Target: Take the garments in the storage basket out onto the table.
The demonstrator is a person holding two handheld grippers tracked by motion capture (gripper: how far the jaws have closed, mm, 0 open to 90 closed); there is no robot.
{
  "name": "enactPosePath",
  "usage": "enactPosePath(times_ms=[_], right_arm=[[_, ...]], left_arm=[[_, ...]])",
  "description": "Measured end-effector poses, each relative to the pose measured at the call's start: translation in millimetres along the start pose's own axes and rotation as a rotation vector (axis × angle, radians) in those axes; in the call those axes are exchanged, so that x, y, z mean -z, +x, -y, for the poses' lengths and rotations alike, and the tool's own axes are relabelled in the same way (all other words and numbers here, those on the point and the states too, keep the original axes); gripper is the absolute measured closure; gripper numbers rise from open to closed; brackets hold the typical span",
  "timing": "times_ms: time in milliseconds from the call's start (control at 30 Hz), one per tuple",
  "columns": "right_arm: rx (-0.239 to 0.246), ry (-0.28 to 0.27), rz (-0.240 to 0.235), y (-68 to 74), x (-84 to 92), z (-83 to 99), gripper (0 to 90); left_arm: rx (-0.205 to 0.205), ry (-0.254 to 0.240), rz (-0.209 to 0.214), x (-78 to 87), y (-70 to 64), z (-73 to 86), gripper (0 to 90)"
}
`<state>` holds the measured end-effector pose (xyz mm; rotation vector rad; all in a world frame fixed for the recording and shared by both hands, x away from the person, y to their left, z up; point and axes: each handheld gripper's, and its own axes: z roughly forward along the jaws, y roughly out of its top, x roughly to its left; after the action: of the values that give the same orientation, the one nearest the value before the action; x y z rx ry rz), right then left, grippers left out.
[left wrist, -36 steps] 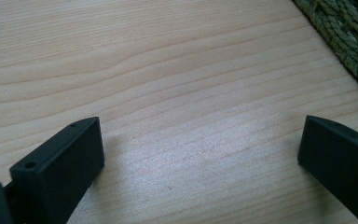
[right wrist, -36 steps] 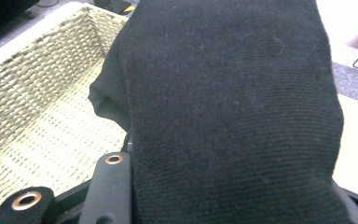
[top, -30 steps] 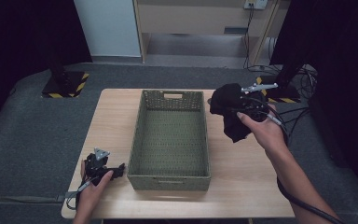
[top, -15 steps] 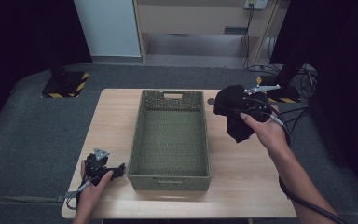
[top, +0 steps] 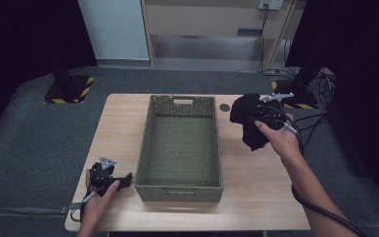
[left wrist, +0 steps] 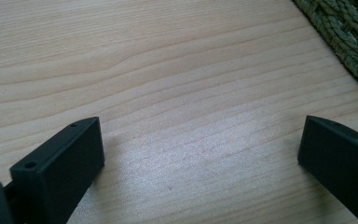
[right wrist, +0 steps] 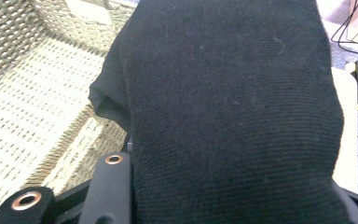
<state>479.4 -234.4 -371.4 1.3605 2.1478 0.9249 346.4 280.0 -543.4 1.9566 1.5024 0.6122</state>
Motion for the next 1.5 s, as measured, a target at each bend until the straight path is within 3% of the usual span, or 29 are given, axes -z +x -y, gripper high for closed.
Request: enactPosePath(times_ms=[500,1500], right_arm=[[-0.028,0.028,0.023,-10.0,-24.6,18.9,55.0],[-0.047,0.067,0.035,-11.4,-55.3,42.3,55.0]], left_arm=[[0.0,0.0,0.0,0.0,0.0,0.0,0.0],[0.0,0.0,0.0,0.0,0.0,0.0,0.0]])
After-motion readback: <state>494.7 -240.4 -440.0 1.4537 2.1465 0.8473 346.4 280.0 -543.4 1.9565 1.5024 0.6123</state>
